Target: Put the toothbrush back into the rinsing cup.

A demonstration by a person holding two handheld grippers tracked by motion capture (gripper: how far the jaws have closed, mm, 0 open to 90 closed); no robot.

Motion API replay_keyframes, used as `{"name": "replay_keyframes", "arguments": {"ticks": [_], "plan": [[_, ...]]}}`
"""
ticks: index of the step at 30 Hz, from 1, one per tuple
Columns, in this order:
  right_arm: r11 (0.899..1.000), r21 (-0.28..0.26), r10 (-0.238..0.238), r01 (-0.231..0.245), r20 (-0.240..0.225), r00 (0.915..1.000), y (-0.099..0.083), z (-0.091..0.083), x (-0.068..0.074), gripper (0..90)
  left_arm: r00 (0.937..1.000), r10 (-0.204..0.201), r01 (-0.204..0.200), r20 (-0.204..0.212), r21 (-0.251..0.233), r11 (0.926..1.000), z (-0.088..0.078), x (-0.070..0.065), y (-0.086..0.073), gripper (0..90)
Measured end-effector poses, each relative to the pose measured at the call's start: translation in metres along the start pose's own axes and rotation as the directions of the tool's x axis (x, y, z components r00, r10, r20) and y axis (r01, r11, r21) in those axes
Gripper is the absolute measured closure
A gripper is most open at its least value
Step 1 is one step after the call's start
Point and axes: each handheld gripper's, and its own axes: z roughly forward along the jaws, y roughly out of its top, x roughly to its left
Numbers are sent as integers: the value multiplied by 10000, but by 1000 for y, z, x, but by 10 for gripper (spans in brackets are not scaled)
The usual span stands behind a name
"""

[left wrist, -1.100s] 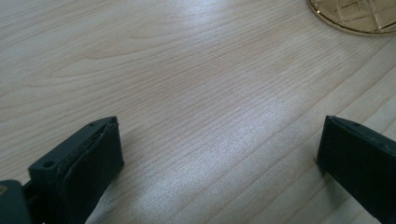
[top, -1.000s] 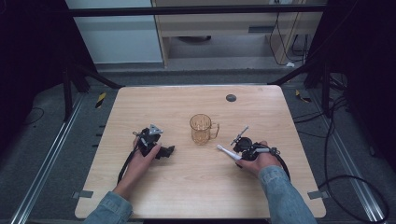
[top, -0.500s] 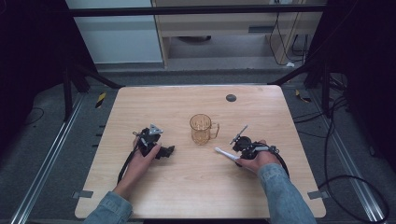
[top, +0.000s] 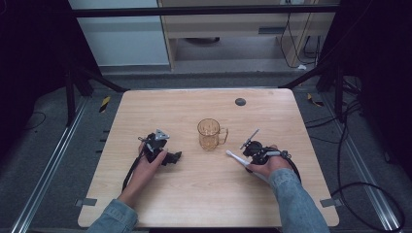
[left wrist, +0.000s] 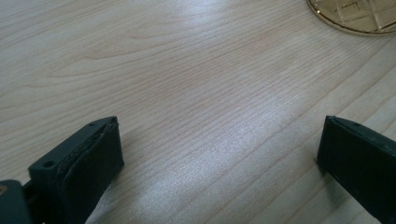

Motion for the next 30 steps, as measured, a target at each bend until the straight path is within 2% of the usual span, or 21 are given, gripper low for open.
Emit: {"name": "replay_keyframes", "arguments": {"ticks": [5,6,10,14,18,19,21,25,30], "plan": [[9998,149,-116,118,-97,9999,2,-1,0,671,10000,9,-9,-3,3,10000,0,0,0,0],[9999,147,-20,22,-138,9999,2,-2,1,671,10000,8,-8,-3,2,10000,0,0,0,0],[9999,-6,127,-127,-155,9998,2,-6,0,672,10000,7,-7,-3,0,10000,0,0,0,0],[9986,-203,475,-480,-228,9986,1,-14,-3,673,10000,8,-8,-3,3,10000,0,0,0,0],[9977,-406,531,-537,-167,9985,-1,-20,-7,674,10000,4,-4,-3,4,10000,0,0,0,0],[9959,-556,699,-711,-228,9973,-2,-23,-8,674,10000,5,-5,-2,4,10000,0,0,0,0],[9956,-597,714,-726,-219,9972,-2,-24,-9,674,10000,8,-8,-2,3,10000,0,0,0,0],[9908,-853,1037,-1052,-221,9944,-5,-31,-12,674,10000,3,-3,-4,1,10000,0,0,0,0],[9870,-1114,1152,-1163,-159,9932,-5,-41,-15,674,10000,-2,2,-3,-1,10000,0,0,0,0]]}}
